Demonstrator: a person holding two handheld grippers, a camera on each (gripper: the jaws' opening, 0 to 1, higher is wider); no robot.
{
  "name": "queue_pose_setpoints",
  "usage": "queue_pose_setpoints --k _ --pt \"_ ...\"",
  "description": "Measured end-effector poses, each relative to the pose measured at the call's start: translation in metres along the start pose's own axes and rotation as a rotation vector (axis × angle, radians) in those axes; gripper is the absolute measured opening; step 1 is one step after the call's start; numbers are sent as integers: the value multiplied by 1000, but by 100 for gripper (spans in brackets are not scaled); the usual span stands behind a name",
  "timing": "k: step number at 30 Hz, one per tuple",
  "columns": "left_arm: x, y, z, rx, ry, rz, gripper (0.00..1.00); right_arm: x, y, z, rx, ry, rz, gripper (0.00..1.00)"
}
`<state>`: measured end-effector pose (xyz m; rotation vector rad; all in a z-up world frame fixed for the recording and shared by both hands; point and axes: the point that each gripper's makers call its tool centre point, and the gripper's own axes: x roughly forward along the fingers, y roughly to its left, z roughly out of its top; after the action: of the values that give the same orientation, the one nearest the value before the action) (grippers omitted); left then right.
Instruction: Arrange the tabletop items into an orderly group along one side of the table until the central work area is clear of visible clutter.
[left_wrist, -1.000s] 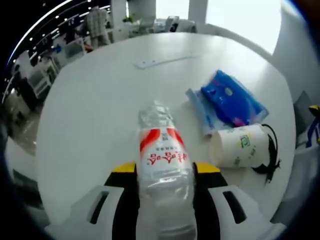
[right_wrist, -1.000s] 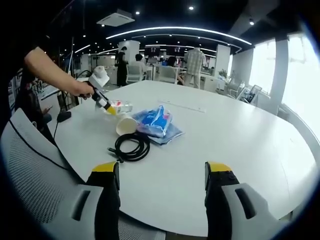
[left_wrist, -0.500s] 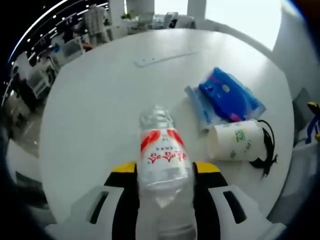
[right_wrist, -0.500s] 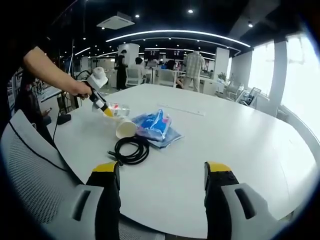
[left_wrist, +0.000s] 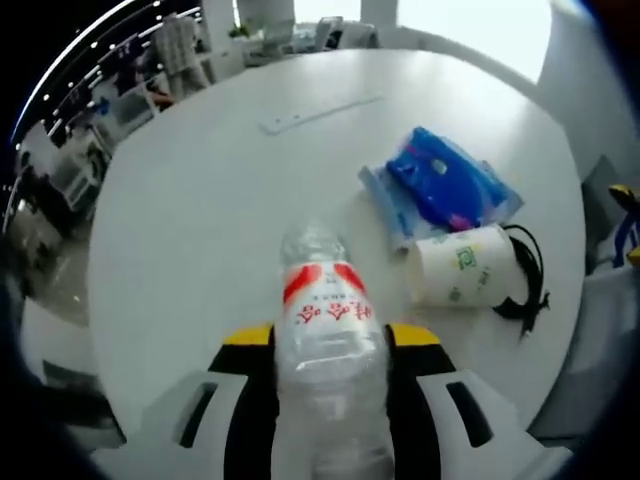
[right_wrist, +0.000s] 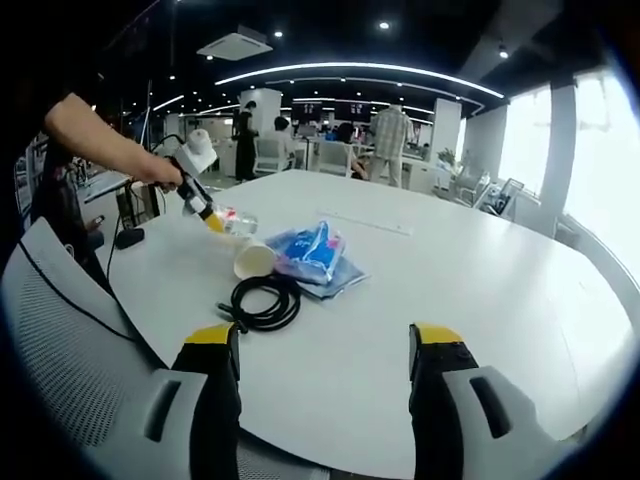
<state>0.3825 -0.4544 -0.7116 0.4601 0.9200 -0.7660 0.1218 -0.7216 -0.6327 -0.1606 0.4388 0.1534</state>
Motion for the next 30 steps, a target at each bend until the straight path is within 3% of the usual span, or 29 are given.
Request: queue_pose_setpoints --k 11,30 --pt "-11 4 9 -10 -6 5 37 0 0 1 -1 -5 1 68" --pt "-17 8 14 -18 41 -4 38 -1 -2 2 -1 -13 -8 68"
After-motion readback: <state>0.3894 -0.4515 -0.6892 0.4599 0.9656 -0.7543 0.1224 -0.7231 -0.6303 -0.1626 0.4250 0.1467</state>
